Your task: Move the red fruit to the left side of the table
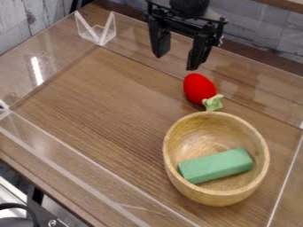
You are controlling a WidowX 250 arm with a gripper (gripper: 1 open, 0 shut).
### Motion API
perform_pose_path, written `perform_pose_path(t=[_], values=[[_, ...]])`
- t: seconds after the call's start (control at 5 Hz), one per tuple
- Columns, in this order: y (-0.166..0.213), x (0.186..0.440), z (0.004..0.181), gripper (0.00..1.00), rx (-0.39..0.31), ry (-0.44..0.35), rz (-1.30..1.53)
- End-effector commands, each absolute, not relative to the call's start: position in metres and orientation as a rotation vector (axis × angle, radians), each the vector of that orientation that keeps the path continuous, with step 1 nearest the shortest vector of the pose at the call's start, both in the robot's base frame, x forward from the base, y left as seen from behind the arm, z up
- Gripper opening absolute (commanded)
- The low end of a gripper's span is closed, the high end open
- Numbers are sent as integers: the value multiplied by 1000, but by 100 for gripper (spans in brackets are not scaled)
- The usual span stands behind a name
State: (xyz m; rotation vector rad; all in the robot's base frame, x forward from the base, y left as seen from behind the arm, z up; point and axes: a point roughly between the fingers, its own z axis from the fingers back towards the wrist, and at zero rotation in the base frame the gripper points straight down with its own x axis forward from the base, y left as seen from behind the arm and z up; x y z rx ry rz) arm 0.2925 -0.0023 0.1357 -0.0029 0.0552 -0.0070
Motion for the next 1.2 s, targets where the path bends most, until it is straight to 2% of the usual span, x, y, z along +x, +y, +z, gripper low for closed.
perform_pose_path(t=[0.0, 0.2, 0.4, 0.6, 1.0], values=[[-12, 297, 115, 100, -9, 62, -46], [-15, 296, 95, 100, -19, 67, -31], [-22, 297, 82, 0, -20, 73, -98], [-9, 294, 102, 0, -9, 23, -137], [31, 302, 140, 0, 12, -79, -18]])
